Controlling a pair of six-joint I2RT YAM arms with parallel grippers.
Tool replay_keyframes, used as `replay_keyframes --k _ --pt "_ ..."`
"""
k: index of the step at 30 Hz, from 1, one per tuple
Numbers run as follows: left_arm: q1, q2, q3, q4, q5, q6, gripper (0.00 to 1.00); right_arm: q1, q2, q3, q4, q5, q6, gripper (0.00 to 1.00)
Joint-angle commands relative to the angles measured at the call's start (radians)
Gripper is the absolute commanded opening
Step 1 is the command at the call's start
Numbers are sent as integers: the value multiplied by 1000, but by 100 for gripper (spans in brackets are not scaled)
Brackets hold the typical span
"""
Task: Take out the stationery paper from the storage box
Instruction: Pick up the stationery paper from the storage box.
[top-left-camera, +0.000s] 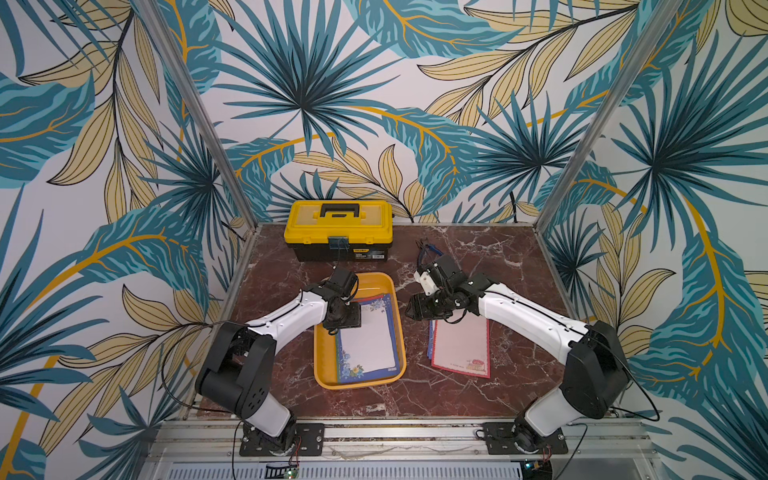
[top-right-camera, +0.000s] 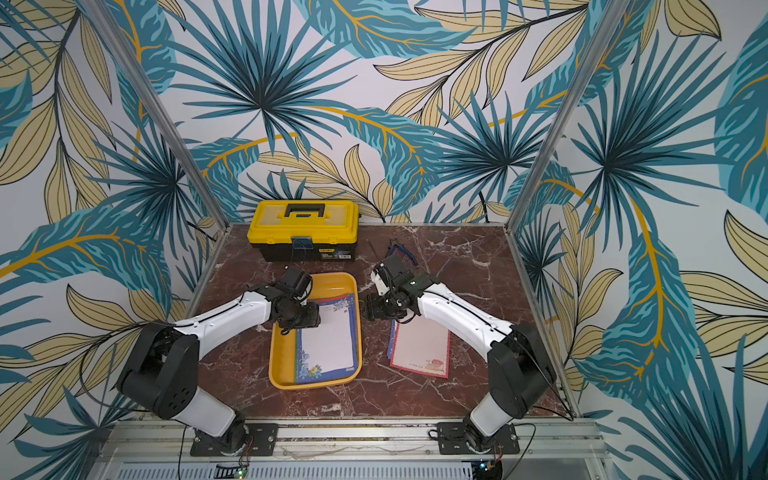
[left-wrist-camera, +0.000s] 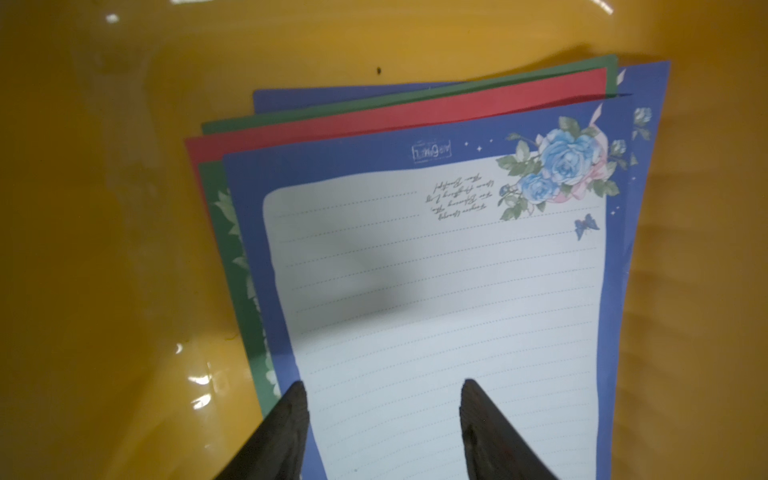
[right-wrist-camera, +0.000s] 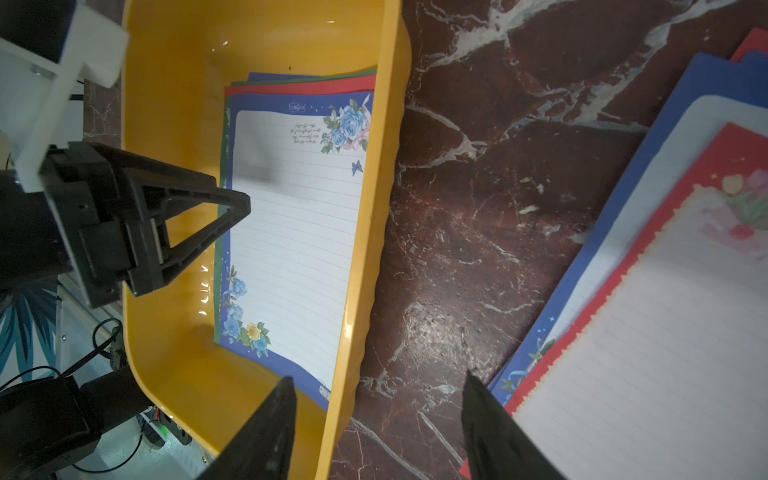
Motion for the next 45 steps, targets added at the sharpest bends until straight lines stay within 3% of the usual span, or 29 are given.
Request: replay_keyframes --k 1,9,27,45 --pt "-2 9 9 -11 -31 17 60 8 28 10 23 -16 12 64" --pt "-3 11 -19 -11 -75 10 62 12 49 20 18 -21 9 64" --pt "-1 114 -18 -11 -59 11 66 24 69 34 3 -16 9 64" --pt "42 51 -8 -7 47 15 44 24 97 29 46 -103 38 64"
